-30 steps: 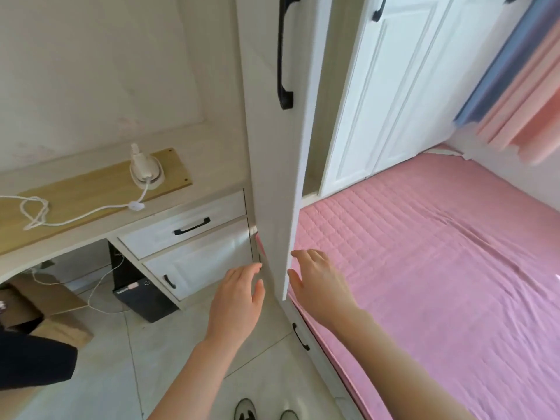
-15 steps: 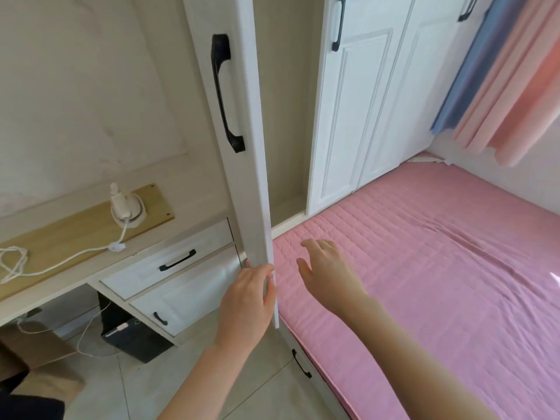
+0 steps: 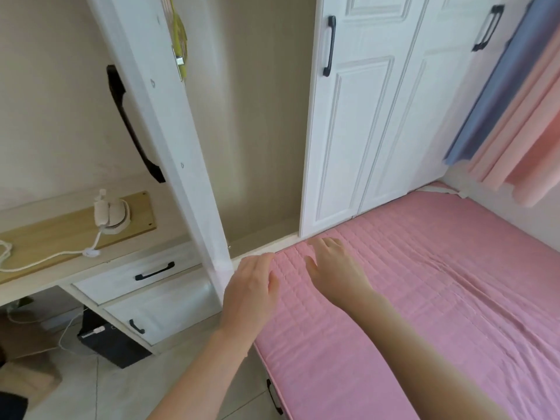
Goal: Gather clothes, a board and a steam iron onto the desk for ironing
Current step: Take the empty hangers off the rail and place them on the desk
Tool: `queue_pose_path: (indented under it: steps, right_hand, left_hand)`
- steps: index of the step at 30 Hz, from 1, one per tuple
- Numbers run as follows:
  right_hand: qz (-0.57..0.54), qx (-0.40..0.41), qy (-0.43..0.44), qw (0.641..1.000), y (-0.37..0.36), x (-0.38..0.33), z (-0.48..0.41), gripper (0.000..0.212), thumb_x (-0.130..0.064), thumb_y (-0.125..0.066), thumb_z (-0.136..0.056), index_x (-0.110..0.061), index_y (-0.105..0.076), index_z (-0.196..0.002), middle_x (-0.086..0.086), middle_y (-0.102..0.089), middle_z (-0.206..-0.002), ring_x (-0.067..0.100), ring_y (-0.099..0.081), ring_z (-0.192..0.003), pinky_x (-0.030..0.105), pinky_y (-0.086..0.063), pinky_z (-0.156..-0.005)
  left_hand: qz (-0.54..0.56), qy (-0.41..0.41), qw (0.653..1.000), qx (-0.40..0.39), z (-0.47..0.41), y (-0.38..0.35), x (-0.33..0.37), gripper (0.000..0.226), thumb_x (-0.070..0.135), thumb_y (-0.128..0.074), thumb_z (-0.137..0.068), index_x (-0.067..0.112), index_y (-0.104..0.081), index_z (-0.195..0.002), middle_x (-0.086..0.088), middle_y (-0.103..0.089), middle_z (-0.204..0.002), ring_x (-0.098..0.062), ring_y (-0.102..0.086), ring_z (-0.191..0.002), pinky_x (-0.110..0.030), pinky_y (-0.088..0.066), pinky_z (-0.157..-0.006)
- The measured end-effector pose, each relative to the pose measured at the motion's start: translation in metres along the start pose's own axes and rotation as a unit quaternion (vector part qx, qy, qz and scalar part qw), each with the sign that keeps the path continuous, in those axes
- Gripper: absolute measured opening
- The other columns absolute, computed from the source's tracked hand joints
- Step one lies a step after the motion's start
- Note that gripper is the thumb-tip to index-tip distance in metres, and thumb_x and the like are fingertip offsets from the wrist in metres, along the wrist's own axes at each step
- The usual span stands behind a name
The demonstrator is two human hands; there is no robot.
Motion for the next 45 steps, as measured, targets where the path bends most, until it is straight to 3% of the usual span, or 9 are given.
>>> queue_pose_path:
  steps: [11, 18, 27, 30, 33, 36, 39, 42, 45]
  right_hand:
    - [0.006, 0.032, 0.068, 0.997, 0.054, 0.016, -0.114, 0.033, -0.025, -0.043, -0.098, -0.008, -0.051, -0.125, 0.008, -0.06, -0.117, 0.024, -0.047, -0.117, 0.036, -0.049, -0.087]
    - [0.007, 0.065, 0.108, 0.992, 0.1, -0.002, -0.214, 0.027, -0.021, -0.042, -0.097, -0.005, -0.053, -0.116, 0.01, -0.061, -0.107, 0.026, -0.052, -0.104, 0.034, -0.049, -0.077]
    - [-0.023, 0.05, 0.136, 0.989, 0.133, -0.039, -0.332, 0.029, -0.016, -0.042, -0.096, 0.001, -0.053, -0.117, 0.015, -0.061, -0.109, 0.032, -0.056, -0.098, 0.044, -0.051, -0.082]
    - [-0.045, 0.043, 0.142, 0.988, 0.133, -0.052, -0.368, 0.016, -0.015, -0.041, -0.094, -0.003, -0.052, -0.091, 0.012, -0.056, -0.086, 0.032, -0.054, -0.077, 0.041, -0.052, -0.069]
    - [-0.065, 0.039, 0.144, 0.987, 0.127, -0.064, -0.403, 0.028, -0.017, -0.042, -0.093, -0.016, -0.031, -0.067, 0.007, -0.046, -0.072, 0.029, -0.044, -0.065, 0.035, -0.04, -0.057]
    - [-0.096, 0.039, 0.152, 0.983, 0.122, -0.072, -0.436, 0.015, -0.022, -0.043, -0.094, -0.01, -0.048, -0.088, 0.012, -0.055, -0.081, 0.029, -0.045, -0.069, 0.03, -0.036, -0.061]
    - [-0.103, 0.037, 0.167, 0.98, 0.114, -0.077, -0.464, 0.025, -0.025, -0.044, -0.095, -0.006, -0.053, -0.109, 0.017, -0.064, -0.099, 0.035, -0.055, -0.082, 0.029, -0.036, -0.065]
    - [-0.118, 0.035, 0.176, 0.977, 0.108, -0.084, -0.489, 0.034, -0.027, -0.046, -0.095, -0.007, -0.052, -0.122, 0.015, -0.064, -0.11, 0.036, -0.059, -0.102, 0.028, -0.039, -0.071]
    - [-0.151, 0.034, 0.176, 0.972, 0.106, -0.095, -0.513, 0.039, -0.029, -0.047, -0.096, -0.008, -0.05, -0.129, 0.012, -0.063, -0.118, 0.032, -0.06, -0.102, 0.027, -0.042, -0.075]
  left_hand:
    - [-0.099, 0.059, 0.99, 0.081, -0.142, 0.001, 0.005, 0.033, 0.011, -0.051, -0.09, 0.012, -0.056, -0.122, -0.003, -0.061, -0.117, -0.022, -0.05, -0.114, -0.033, -0.046, -0.082]
    - [-0.133, 0.091, 0.978, 0.136, -0.261, 0.038, 0.003, 0.037, 0.01, -0.048, -0.09, 0.008, -0.05, -0.127, -0.007, -0.058, -0.124, -0.025, -0.045, -0.122, -0.038, -0.05, -0.084]
    - [-0.153, 0.129, 0.964, 0.174, -0.38, 0.097, -0.02, 0.038, 0.005, -0.047, -0.088, 0.003, -0.046, -0.126, -0.013, -0.05, -0.128, -0.03, -0.039, -0.125, -0.042, -0.048, -0.085]
    - [-0.156, 0.136, 0.958, 0.2, -0.419, 0.12, -0.027, 0.037, 0.004, -0.048, -0.088, 0.0, -0.046, -0.125, -0.017, -0.05, -0.128, -0.032, -0.04, -0.125, -0.042, -0.044, -0.091]
    - [-0.161, 0.146, 0.953, 0.21, -0.457, 0.141, -0.038, 0.034, 0.005, -0.048, -0.088, -0.004, -0.046, -0.12, -0.021, -0.051, -0.126, -0.034, -0.041, -0.122, -0.041, -0.04, -0.095]
    - [-0.144, 0.173, 0.952, 0.21, -0.488, 0.156, -0.05, 0.042, 0.006, -0.049, -0.09, -0.007, -0.039, -0.129, -0.024, -0.045, -0.133, -0.035, -0.035, -0.129, -0.041, -0.035, -0.104]
    - [-0.115, 0.213, 0.947, 0.211, -0.513, 0.167, -0.065, 0.046, 0.009, -0.047, -0.092, -0.007, -0.034, -0.134, -0.022, -0.041, -0.137, -0.036, -0.032, -0.131, -0.039, -0.029, -0.11]
    - [-0.121, 0.257, 0.938, 0.197, -0.531, 0.173, -0.083, 0.044, 0.014, -0.042, -0.094, -0.008, -0.037, -0.132, -0.022, -0.044, -0.135, -0.036, -0.038, -0.128, -0.039, -0.031, -0.105]
    - [-0.075, 0.324, 0.928, 0.169, -0.544, 0.171, -0.106, 0.045, 0.018, -0.042, -0.096, -0.008, -0.038, -0.132, -0.023, -0.045, -0.135, -0.038, -0.043, -0.126, -0.04, -0.037, -0.1]
Point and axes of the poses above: each hand's wrist, its own z-axis away from the middle knuckle, its own y-axis out of the back of the hand, x = y × z, the point moved 5 cm from there along -z, towards the middle knuckle
